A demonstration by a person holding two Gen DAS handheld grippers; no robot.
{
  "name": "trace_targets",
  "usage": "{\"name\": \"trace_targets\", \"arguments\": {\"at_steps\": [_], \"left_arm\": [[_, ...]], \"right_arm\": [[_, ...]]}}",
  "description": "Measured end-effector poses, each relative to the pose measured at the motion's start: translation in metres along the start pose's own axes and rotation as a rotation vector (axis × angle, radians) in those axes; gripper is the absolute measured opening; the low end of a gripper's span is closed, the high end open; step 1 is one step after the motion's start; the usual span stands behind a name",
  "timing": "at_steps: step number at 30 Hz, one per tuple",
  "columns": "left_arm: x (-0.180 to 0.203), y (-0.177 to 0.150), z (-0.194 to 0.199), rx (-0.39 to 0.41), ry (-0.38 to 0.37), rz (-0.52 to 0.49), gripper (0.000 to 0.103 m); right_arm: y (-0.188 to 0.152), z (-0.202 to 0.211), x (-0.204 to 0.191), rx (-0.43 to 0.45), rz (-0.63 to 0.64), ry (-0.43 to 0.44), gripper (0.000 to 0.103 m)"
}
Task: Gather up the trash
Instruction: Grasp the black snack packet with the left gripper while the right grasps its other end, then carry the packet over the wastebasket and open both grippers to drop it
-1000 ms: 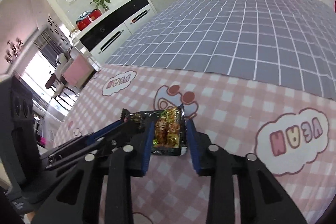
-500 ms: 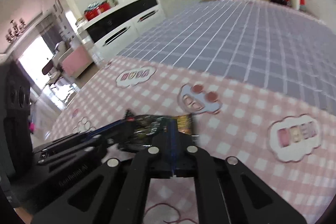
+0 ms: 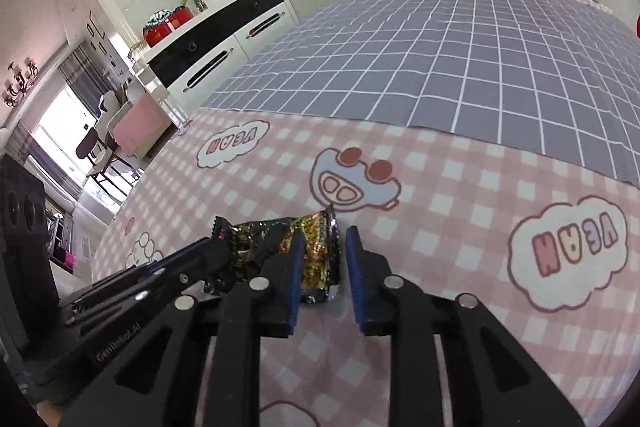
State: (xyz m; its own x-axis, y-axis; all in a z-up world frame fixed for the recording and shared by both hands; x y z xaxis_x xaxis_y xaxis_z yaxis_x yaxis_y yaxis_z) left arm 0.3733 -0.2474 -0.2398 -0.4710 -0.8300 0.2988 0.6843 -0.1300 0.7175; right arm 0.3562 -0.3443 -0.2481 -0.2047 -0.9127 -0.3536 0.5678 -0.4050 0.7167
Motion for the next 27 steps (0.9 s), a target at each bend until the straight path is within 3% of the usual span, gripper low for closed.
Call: {"name": "trace_targets", "arguments": {"at_steps": [3, 4, 5, 16, 21, 27], "left_arm": [[0.0, 0.002, -0.002, 0.002, 0.002, -0.002, 0.009], [0.0, 0.002, -0.002, 0.002, 0.004, -0.005, 0.009], [0.0, 0.003, -0.002, 0.005, 0.009, -0.009, 0.009], [-0.021, 0.005, 0.026, 0.052, 0.006, 0.031, 0.009], [-0.048, 0.01, 0.057, 0.101, 0.029, 0.066, 0.009], [-0.108, 0.012, 0.112, 0.177, 0.091, 0.129, 0.009]], "right_arm": [[0.0, -0.001, -0.003, -0.004, 0.021, -0.013, 0.015], [0.0, -0.001, -0.003, -0.007, 0.028, -0.022, 0.003], [-0.001, -0.003, -0.003, -0.015, 0.03, -0.02, 0.002], [0.0, 0.013, -0.032, 0.023, 0.077, 0.0, 0.002], [0.002, 0.019, -0.078, 0.042, 0.124, 0.049, 0.002], [-0.01, 0.013, -0.148, 0.025, 0.181, 0.135, 0.002]]}}
Point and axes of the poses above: each gripper's, at about its wrist camera, not at the fingertips, and z roughly against the way its jaws point, x to its right, y to its top, the point moved 9 cm from there along -z, roughly the way its jaws point, and after that the axes turned 10 degrees about x, right-handed, at the moved point
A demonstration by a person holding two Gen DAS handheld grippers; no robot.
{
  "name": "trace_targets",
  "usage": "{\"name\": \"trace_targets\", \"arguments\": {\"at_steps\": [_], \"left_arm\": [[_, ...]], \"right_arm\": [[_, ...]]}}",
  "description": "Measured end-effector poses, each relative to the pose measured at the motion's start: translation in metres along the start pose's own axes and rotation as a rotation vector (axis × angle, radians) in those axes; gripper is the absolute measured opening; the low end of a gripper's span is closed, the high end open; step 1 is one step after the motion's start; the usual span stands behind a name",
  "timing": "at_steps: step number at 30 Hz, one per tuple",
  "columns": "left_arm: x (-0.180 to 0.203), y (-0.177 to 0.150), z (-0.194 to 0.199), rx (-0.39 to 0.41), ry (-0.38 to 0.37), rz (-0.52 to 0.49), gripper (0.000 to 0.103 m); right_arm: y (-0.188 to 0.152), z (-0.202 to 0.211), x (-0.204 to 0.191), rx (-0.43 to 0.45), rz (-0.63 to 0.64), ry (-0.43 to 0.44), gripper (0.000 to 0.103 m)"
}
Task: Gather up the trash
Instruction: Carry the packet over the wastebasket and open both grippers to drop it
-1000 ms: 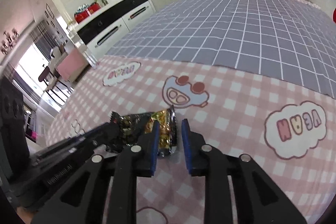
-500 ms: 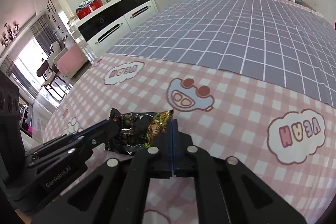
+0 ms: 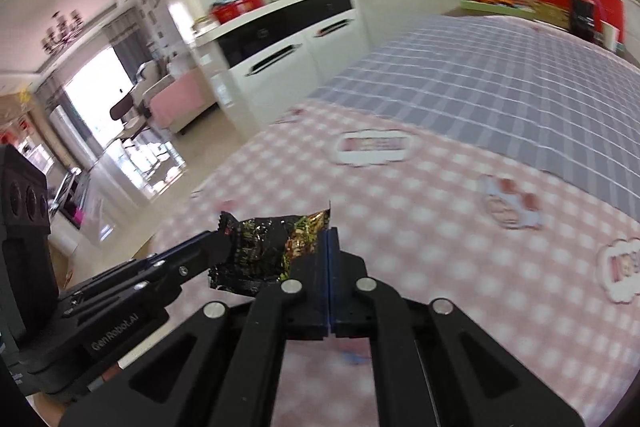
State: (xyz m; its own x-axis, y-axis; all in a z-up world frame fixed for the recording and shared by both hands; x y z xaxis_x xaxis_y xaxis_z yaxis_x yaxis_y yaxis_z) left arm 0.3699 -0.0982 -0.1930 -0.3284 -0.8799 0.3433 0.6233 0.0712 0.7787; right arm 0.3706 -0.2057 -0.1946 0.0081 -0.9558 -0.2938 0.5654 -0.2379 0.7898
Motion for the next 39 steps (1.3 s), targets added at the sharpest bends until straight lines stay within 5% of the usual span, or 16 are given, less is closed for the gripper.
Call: {"name": "trace_targets", "arguments": {"at_steps": [16, 25, 32, 33, 35, 36, 39], "left_arm": [[-0.212, 0.005, 0.128, 0.126, 0.251, 0.201, 0.009], [-0.299, -0.018, 0.154, 0.115, 0.347, 0.309, 0.009], [-0.345, -0.035, 0.148, 0.079, 0.396, 0.394, 0.01], [-0.351, -0.039, 0.143, 0.062, 0.402, 0.413, 0.014], [-0.36, -0.049, 0.138, 0.027, 0.441, 0.431, 0.041], [-0.363, -0.051, 0.138, 0.026, 0.478, 0.423, 0.069], [-0.368, -0.056, 0.137, 0.015, 0.528, 0.383, 0.07]], "right_arm": [[-0.053, -0.064, -0.238, -0.12, 0.171, 0.279, 0.002], [-0.1, -0.103, -0.32, -0.223, 0.248, 0.345, 0.002], [-0.128, -0.136, -0.345, -0.302, 0.257, 0.361, 0.005], [-0.131, -0.142, -0.346, -0.316, 0.254, 0.361, 0.005], [-0.134, -0.154, -0.343, -0.319, 0.26, 0.348, 0.009], [-0.135, -0.159, -0.342, -0.32, 0.269, 0.34, 0.011], [-0.142, -0.167, -0.335, -0.33, 0.28, 0.305, 0.021]]}}
Point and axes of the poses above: each gripper's, at about its wrist camera, not at the fingertips, and z roughly against the way its jaws point, x to its right, y to its top, the point moved 9 cm from there along -z, roughly the way its jaws point, and after that the axes turned 10 degrees about x, right-handed, at the moved point
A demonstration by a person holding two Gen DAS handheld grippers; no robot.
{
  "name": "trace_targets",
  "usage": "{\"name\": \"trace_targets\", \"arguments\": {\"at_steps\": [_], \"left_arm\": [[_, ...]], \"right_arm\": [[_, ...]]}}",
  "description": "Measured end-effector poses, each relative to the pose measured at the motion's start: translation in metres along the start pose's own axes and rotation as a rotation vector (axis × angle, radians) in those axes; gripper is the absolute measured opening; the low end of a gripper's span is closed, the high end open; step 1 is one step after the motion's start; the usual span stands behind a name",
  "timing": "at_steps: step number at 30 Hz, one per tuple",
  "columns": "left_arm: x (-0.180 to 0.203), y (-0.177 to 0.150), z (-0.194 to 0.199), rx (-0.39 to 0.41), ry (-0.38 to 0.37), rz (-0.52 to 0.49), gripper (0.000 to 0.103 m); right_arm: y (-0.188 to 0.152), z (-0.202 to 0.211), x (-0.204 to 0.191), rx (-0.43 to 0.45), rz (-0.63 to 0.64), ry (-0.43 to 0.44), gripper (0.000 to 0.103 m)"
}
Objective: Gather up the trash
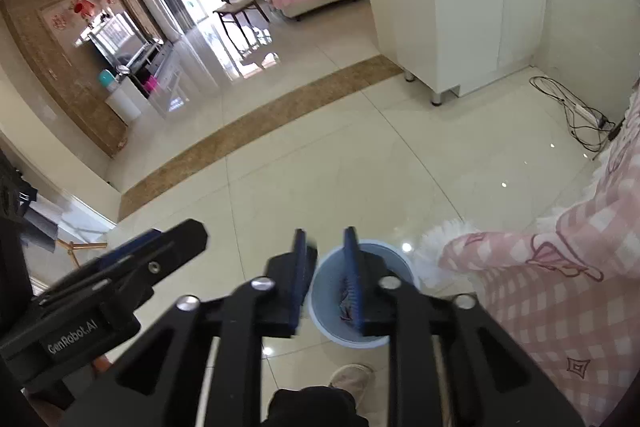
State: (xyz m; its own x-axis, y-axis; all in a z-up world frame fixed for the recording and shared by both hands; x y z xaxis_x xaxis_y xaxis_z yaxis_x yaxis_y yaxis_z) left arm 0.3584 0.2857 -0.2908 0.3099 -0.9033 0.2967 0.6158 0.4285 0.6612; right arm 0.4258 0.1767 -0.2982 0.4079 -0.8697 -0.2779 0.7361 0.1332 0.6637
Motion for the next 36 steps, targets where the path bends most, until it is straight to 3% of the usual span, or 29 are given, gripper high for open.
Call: {"name": "trace_targets", "arguments": {"at_steps": [6, 11, 14, 25, 36], "left_arm": [[0.008, 0.002, 0.006, 0.008, 0.042, -0.033, 0.071], [0.03, 0.007, 0.036, 0.068, 0.065, -0.085, 0.074], [0.042, 0.012, 0.059, 0.112, 0.064, -0.108, 0.076], [0.097, 0.028, 0.186, 0.378, 0.136, -0.241, 0.085], [0.155, 0.0, 0.301, 0.571, 0.011, -0.306, 0.089]], "right_arm": [[-0.007, 0.014, 0.006, 0.016, 0.047, -0.048, 0.031], [-0.003, 0.053, 0.01, 0.083, 0.104, -0.102, 0.055], [0.0, 0.085, 0.011, 0.133, 0.11, -0.113, 0.062], [0.013, 0.226, 0.034, 0.36, 0.066, -0.145, 0.073], [-0.002, 0.376, 0.043, 0.609, 0.038, -0.234, 0.083]]}}
Point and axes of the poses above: each gripper's, at about its wrist camera, not at the fingertips, and z roughly against the way its jaws point, x to its right, y to its top, the point moved 9 cm from there along -z, roughly the way its jaws point, and after that the axes turned 10 degrees about x, right-handed, at the moved point
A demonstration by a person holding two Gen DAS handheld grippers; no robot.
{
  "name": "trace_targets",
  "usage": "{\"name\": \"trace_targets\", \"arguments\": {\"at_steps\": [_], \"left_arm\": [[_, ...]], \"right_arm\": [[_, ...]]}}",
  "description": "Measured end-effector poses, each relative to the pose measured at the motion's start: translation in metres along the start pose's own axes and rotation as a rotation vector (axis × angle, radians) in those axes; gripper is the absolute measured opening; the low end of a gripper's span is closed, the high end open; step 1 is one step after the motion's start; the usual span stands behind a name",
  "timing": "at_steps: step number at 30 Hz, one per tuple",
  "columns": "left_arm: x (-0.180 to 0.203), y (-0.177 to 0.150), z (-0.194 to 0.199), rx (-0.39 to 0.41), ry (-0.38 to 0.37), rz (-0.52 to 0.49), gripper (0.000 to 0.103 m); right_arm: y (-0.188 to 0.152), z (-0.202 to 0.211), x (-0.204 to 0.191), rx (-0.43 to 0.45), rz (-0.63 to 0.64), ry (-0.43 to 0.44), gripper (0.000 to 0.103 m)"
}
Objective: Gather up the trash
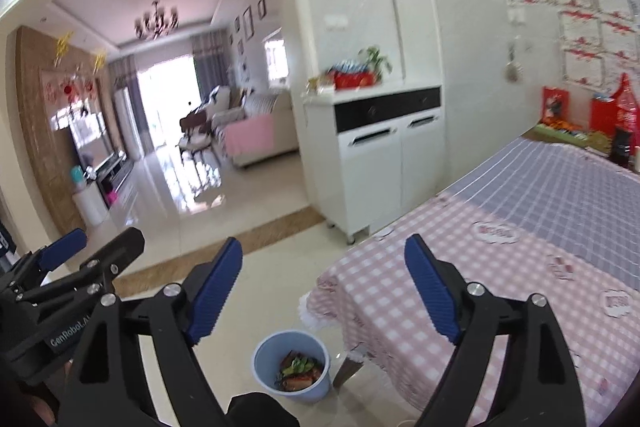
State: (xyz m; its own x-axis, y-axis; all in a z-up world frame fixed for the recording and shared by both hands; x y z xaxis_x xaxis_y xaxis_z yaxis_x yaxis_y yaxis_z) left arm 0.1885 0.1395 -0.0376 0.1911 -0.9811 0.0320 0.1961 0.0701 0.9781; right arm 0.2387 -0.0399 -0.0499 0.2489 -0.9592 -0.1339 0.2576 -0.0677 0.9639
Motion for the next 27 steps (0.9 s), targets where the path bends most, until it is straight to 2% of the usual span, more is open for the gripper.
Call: {"name": "trace_targets", "arguments": {"at_steps": [5, 8, 11, 18, 24, 27], "left_arm": [[0.013, 0.02, 0.035, 0.085, -0.046, 0.001, 0.09], [0.021, 0.025, 0.048, 0.106, -0.072, -0.007, 0.092], [0.026, 0.031, 0.063, 0.12, -0.078, -0.016, 0.092], [0.031, 0.044, 0.094, 0.208, -0.077, -0.015, 0.092], [0.036, 0.045, 0.101, 0.212, -0.06, -0.02, 0.092], [0.039, 0.043, 0.1, 0.199, -0.078, -0.016, 0.092]], "right_arm": [[0.018, 0.05, 0.015, 0.089, 0.006, -0.048, 0.087], [0.027, 0.07, 0.022, 0.135, 0.024, -0.081, 0.089], [0.031, 0.087, 0.024, 0.163, 0.028, -0.085, 0.091], [0.033, 0.115, 0.022, 0.204, 0.034, -0.075, 0.091], [0.032, 0.127, 0.021, 0.219, 0.032, -0.075, 0.092], [0.034, 0.129, 0.02, 0.223, 0.031, -0.078, 0.093]]}}
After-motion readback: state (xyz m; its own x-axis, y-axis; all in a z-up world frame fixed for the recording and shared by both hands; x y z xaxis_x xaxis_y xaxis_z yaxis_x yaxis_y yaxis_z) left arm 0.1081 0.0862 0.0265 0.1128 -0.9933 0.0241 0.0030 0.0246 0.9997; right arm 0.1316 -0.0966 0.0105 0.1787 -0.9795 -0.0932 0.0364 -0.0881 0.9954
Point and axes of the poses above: each gripper's, at about its wrist camera, not at the fingertips, and z roughly against the way its jaws point, x to its right, y to its top, the point moved 9 cm from there along -z, roughly the way its jaws point, and after that the axes turned 10 degrees about x, right-handed, at the moved point
